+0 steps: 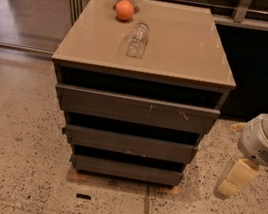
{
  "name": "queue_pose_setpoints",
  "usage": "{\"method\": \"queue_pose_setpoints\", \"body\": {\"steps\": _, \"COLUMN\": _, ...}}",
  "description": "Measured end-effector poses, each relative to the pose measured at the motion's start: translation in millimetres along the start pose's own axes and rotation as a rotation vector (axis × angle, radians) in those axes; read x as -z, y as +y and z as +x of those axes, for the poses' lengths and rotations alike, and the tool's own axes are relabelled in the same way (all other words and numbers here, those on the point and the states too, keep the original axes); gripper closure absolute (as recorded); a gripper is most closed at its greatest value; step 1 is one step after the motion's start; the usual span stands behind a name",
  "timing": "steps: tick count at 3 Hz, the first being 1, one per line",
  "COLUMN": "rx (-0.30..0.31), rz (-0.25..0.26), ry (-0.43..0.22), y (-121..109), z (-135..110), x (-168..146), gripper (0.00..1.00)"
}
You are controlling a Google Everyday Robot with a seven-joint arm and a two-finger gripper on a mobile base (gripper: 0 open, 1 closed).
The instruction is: Open middle drawer
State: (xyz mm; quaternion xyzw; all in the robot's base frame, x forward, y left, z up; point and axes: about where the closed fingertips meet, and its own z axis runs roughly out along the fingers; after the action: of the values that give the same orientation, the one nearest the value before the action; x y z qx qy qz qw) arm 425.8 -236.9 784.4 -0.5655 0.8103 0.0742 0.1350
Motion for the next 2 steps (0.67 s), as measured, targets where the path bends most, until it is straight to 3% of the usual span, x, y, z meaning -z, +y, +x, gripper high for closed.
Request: {"method": "queue_pose_setpoints", "body": {"steps": 2, "rx": 0.006, "rz": -0.016, "ry": -0.102, "y": -7.5, "z": 10.9, "x": -54.0, "gripper": 0.0}}
